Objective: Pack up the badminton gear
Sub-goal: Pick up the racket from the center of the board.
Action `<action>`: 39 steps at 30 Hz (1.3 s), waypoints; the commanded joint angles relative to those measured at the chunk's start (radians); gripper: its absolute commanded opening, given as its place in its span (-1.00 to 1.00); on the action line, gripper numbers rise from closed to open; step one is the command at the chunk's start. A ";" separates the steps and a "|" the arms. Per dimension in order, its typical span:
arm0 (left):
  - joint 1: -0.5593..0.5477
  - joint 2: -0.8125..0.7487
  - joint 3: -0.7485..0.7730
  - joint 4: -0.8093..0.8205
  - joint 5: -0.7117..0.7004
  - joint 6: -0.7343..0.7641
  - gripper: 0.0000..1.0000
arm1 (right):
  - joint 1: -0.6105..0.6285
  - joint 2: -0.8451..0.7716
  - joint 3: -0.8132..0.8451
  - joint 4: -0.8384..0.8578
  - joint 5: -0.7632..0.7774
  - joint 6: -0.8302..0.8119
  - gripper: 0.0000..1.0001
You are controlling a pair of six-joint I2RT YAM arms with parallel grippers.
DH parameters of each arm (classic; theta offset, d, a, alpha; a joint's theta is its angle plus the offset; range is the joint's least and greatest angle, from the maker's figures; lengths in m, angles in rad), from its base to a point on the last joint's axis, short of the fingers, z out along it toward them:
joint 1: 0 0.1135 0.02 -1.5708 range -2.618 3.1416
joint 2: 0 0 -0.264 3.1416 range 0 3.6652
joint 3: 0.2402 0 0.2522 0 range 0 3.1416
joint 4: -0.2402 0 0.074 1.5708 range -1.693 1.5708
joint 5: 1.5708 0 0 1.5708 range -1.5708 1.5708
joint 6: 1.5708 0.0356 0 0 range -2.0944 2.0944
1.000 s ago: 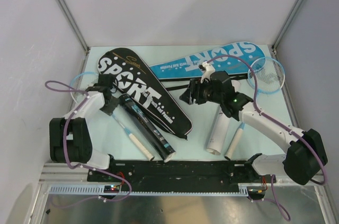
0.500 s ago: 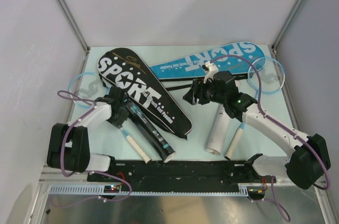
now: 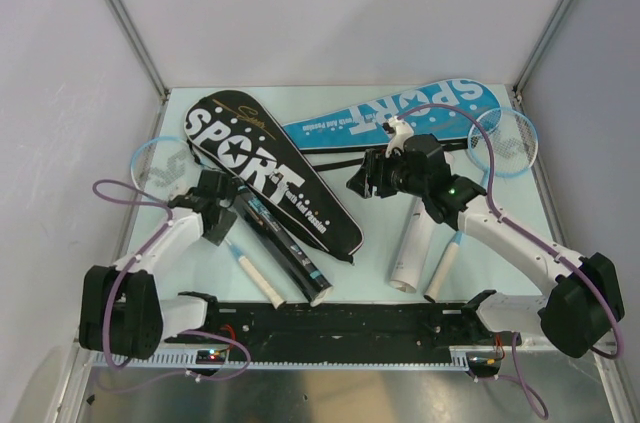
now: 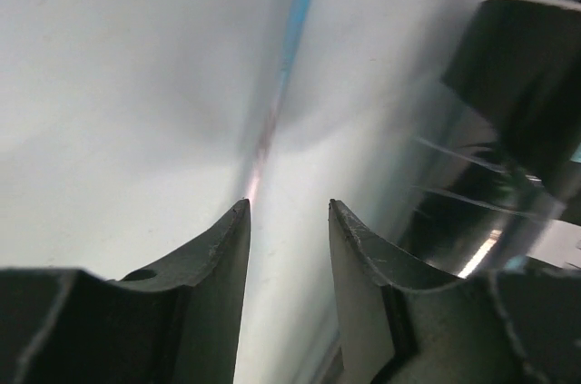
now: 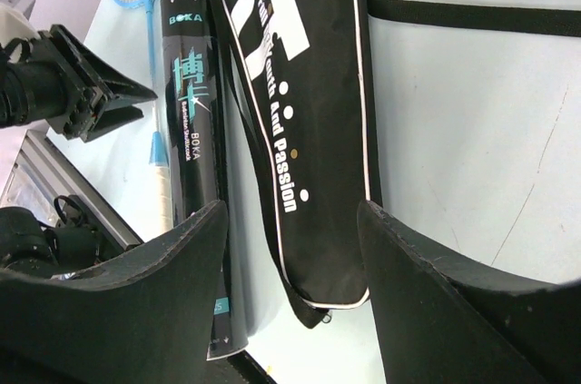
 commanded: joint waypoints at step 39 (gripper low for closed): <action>0.059 -0.396 -0.029 -0.106 -0.077 -0.177 -1.00 | 0.079 -0.046 -0.001 0.093 -0.032 0.110 0.28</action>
